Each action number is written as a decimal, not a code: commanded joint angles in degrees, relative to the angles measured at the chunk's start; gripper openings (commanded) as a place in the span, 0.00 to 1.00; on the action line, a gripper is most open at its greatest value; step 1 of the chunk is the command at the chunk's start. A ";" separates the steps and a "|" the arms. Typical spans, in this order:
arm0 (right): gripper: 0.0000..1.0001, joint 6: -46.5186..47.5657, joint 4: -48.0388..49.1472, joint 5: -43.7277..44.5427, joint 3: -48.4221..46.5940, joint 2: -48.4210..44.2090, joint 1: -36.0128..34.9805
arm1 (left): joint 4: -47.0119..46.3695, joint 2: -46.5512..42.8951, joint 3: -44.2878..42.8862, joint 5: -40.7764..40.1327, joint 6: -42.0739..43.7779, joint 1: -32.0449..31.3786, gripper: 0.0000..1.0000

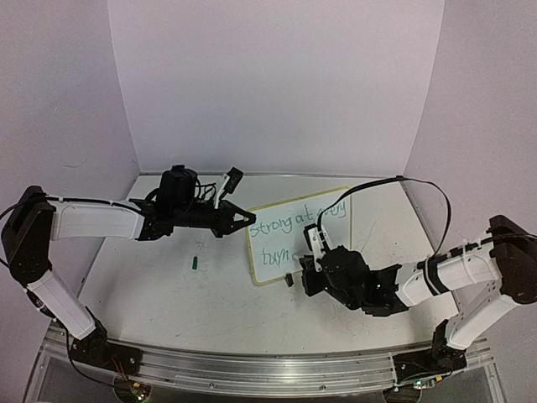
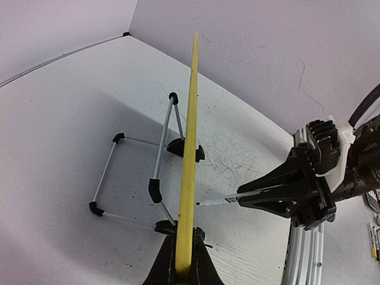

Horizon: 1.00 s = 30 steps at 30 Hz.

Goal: Write a sentence on the whiteboard

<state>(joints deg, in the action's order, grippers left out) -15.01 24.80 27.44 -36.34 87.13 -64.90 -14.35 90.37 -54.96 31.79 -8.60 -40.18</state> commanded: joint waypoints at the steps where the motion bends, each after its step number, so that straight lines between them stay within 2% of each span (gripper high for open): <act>1: 0.00 0.91 1.98 1.43 -0.71 -0.29 0.13 | -0.34 -2.29 -2.08 -1.66 1.31 0.23 0.00; 18: 0.00 2.02 4.17 3.67 -3.82 4.00 0.88 | -0.33 -2.57 -1.93 -1.70 1.39 0.27 0.00; 27: 0.00 -2.90 -5.91 -2.23 -0.42 -10.40 -0.33 | -0.24 -2.40 -1.98 -2.62 1.35 0.28 0.00; 30: 0.00 -2.65 -8.43 -0.68 1.51 -16.40 -0.35 | -0.16 -2.33 -2.07 -2.87 1.22 0.28 0.01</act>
<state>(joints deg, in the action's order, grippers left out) -16.10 20.19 26.29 -36.92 78.05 -64.78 -14.35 90.35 -54.96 31.63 -8.58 -40.14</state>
